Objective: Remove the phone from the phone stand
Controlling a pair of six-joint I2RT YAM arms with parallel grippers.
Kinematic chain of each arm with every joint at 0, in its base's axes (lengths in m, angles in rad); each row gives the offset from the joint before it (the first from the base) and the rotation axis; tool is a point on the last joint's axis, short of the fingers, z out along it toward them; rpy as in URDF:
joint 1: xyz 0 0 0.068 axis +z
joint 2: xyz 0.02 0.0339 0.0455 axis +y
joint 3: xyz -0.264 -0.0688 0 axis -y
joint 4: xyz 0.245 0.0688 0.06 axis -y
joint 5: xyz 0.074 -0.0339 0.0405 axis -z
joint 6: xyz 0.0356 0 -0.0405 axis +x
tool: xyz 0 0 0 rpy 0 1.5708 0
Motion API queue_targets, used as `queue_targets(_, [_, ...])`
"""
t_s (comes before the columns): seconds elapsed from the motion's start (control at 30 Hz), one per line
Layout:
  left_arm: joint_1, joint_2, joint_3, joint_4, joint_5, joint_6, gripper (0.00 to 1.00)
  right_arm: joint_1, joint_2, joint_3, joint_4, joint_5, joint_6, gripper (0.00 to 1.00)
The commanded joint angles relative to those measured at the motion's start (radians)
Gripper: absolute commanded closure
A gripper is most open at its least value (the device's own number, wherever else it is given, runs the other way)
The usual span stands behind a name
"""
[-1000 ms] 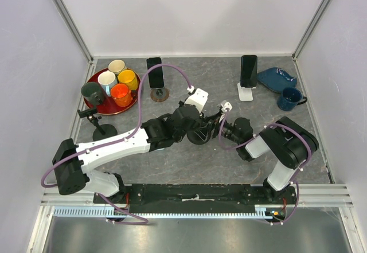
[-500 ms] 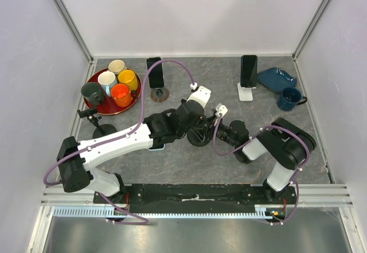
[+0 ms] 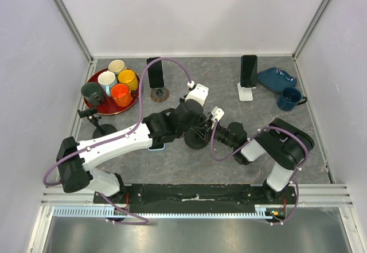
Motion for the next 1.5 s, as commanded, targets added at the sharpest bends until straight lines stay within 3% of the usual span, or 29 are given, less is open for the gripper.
queue_targets(0.0, [-0.02, -0.057, -0.075, 0.11, 0.055, -0.066, 0.59, 0.0, -0.001, 0.007, 0.233, 0.042, 0.037, 1.0])
queue_targets(0.13, [-0.02, -0.098, -0.141, 0.208, 0.033, -0.061, 0.4, 0.007, -0.006, 0.001, 0.227, 0.056, 0.023, 1.0])
queue_targets(0.27, [-0.02, -0.138, -0.225, 0.305, 0.013, -0.032, 0.36, 0.016, -0.009, 0.002, 0.21, 0.074, -0.003, 1.0])
queue_targets(0.57, [-0.022, -0.213, -0.446, 0.69, -0.034, 0.059, 0.45, 0.036, -0.006, 0.002, 0.189, 0.102, -0.032, 1.0])
queue_targets(0.83, [-0.022, -0.232, -0.523, 0.946, -0.07, 0.141, 0.47, 0.043, -0.006, 0.005, 0.178, 0.105, -0.04, 1.0])
queue_targets(1.03, [-0.022, -0.195, -0.548, 1.043, -0.068, 0.213, 0.48, 0.048, -0.007, 0.007, 0.175, 0.106, -0.04, 1.0])
queue_targets(1.17, [-0.022, -0.169, -0.6, 1.216, -0.09, 0.295, 0.54, 0.049, -0.016, 0.002, 0.172, 0.105, -0.038, 1.0])
queue_targets(1.47, [-0.022, -0.079, -0.586, 1.313, -0.119, 0.399, 0.55, 0.059, -0.009, 0.007, 0.163, 0.1, -0.038, 1.0])
